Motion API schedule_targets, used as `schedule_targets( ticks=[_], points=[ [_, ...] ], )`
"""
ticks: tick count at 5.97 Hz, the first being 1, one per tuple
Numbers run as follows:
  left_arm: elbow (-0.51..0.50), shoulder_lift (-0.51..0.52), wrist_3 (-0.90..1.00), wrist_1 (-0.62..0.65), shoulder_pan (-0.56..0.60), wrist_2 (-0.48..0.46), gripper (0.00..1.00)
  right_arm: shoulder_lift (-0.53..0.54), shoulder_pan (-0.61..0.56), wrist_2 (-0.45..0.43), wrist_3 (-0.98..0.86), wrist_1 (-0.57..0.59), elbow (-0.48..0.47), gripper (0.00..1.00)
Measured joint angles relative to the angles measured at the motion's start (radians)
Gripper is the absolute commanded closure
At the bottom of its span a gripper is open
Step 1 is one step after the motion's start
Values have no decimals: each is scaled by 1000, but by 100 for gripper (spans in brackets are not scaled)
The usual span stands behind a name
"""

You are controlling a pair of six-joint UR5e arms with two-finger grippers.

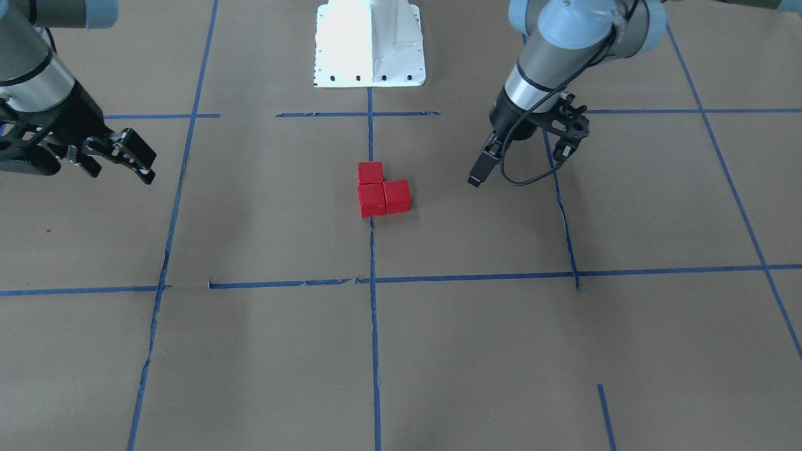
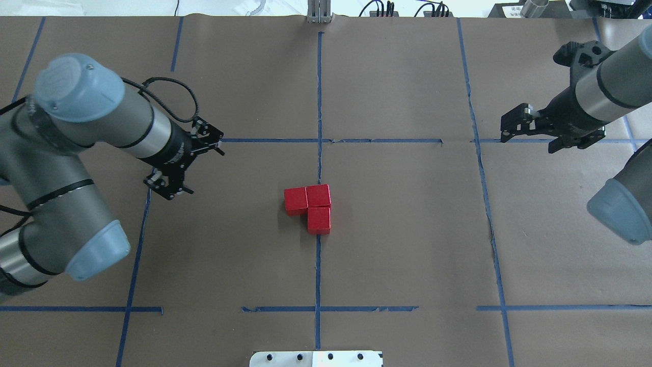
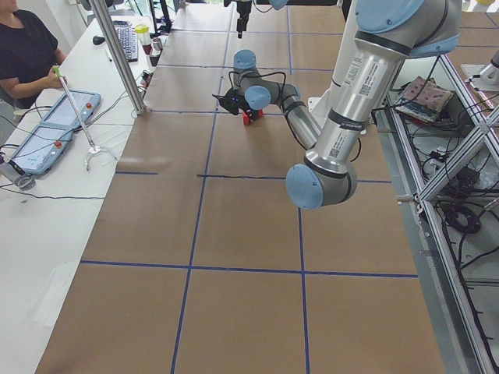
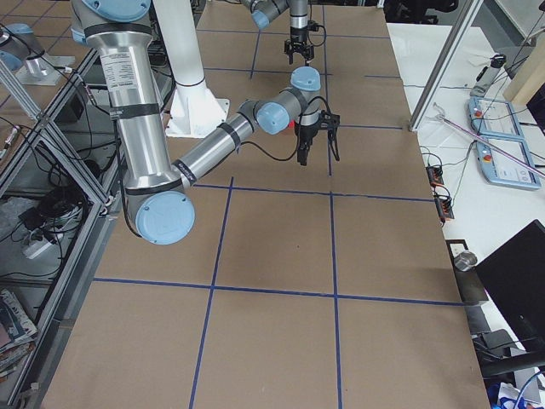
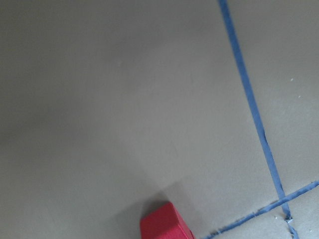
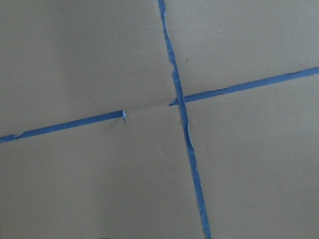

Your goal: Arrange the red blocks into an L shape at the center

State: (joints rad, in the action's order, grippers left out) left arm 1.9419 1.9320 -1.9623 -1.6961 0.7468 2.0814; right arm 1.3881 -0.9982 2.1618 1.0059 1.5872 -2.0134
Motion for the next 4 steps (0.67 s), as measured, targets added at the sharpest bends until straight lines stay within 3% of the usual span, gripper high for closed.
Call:
schedule_targets(
  ticks=[2,4],
  points=[
    [30,-173,440,-7,170,129,0,15,-130,88,-211,0,106,0],
    [-20,-295,1056,-5,365,251,0,75,-261,177,-428,-1,161,0]
  ],
)
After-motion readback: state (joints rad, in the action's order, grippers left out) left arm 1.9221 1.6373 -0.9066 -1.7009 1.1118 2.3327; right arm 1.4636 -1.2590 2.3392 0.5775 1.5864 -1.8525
